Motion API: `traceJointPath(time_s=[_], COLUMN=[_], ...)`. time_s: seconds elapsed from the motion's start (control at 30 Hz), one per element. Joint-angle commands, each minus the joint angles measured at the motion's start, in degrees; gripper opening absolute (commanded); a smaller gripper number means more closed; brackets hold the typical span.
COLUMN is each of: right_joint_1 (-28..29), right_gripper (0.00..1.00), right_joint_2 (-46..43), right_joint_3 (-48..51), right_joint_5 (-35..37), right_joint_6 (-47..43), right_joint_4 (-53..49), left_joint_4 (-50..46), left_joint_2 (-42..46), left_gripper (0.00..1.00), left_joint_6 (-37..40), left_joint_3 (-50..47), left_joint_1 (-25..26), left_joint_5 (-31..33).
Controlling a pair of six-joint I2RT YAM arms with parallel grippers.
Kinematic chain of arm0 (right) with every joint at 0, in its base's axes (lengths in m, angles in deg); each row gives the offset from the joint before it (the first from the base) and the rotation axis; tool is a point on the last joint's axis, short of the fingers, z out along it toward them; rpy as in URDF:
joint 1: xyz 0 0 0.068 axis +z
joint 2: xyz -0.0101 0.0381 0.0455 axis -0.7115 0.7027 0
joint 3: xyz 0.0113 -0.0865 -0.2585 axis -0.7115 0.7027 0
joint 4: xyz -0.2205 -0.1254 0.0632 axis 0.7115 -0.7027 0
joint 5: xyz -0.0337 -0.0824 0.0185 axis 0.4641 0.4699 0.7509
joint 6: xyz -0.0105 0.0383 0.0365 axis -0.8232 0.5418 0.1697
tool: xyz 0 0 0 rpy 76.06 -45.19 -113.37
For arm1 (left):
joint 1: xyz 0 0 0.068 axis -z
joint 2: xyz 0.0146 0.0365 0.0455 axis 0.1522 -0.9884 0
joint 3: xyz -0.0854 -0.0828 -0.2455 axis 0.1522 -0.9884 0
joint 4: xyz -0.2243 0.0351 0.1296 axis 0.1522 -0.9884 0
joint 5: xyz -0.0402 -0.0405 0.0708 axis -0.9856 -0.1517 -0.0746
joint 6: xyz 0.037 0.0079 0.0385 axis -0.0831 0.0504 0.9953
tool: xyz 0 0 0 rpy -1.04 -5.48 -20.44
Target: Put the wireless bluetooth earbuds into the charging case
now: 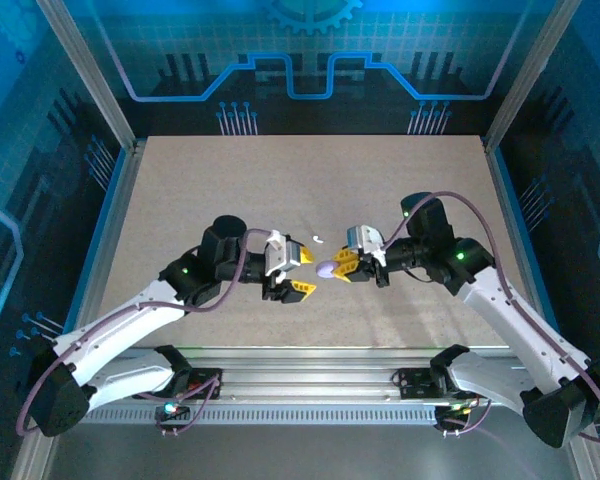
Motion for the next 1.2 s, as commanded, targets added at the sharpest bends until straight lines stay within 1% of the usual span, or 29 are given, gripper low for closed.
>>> traceJointPath(time_s=[0.0, 0.3, 0.57, 0.83, 1.17], right_joint_1=[1.5, 4.0, 4.3, 4.4, 4.4], right_gripper=[0.11, 0.11, 0.11, 0.11, 0.11], right_joint_2=[0.7, 3.8, 4.2, 4.3, 4.6], right_joint_3=[-0.7, -2.1, -2.4, -2.7, -2.3], right_joint_5=[0.7, 1.4, 1.3, 1.0, 0.2], right_joint_6=[-2.0, -3.4, -3.4, -3.0, -0.8], right_joint_4=[-0.4, -0.9, 0.1, 0.2, 1.9], left_joint_4=[-1.3, -1.0, -2.1, -1.4, -0.3], left_joint_2=[0.0, 0.0, -0.3, -0.9, -0.1], left_gripper=[0.63, 0.62, 0.56, 0.55, 0.47], left_joint_6=[3.4, 3.3, 3.7, 3.0, 2.8], left_joint_3=[-0.1, -0.2, 0.3, 0.3, -0.1], left_joint_1=[0.7, 1.0, 1.2, 1.2, 1.1], left_joint_5=[0.4, -0.2, -0.8, -1.0, 0.5])
